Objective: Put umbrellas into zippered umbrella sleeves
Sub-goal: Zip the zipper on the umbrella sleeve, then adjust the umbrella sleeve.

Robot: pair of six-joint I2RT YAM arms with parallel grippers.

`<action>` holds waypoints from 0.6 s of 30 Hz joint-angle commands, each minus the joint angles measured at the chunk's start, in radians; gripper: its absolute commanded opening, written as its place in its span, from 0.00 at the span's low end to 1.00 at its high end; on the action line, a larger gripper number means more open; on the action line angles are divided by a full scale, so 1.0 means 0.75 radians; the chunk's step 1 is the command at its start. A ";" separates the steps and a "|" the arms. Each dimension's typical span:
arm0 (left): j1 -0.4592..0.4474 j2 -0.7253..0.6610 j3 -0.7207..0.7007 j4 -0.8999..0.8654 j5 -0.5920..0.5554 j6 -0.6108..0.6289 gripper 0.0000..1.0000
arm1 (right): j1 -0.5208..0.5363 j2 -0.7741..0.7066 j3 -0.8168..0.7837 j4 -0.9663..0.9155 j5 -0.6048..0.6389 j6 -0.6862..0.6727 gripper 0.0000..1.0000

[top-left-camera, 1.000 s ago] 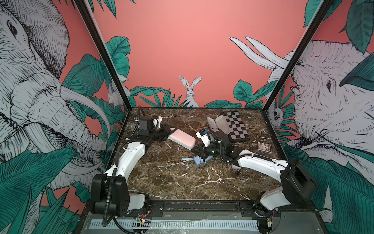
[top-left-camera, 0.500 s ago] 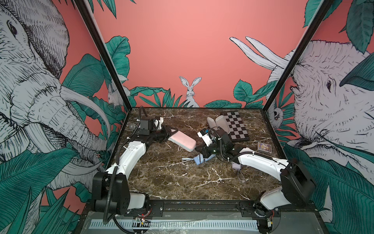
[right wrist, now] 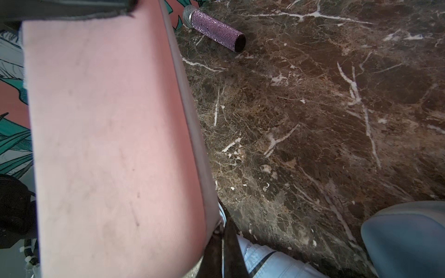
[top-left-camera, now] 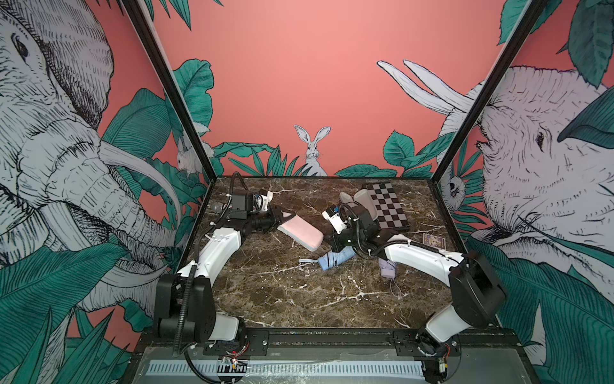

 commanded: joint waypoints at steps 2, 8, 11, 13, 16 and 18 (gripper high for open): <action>-0.012 0.013 0.052 -0.058 0.171 0.066 0.00 | -0.073 -0.045 0.033 -0.082 -0.015 0.033 0.38; -0.005 0.109 0.105 -0.089 0.217 0.183 0.00 | -0.253 -0.093 -0.022 0.022 -0.447 0.337 0.66; -0.012 0.143 0.112 -0.043 0.231 0.177 0.00 | -0.226 0.001 0.023 0.166 -0.649 0.503 0.77; -0.016 0.157 0.113 0.007 0.243 0.144 0.00 | -0.209 0.083 0.043 0.211 -0.682 0.549 0.78; -0.024 0.162 0.116 0.091 0.269 0.086 0.00 | -0.183 0.174 0.069 0.252 -0.718 0.574 0.79; -0.032 0.166 0.126 0.107 0.279 0.071 0.00 | -0.150 0.212 0.084 0.305 -0.754 0.608 0.79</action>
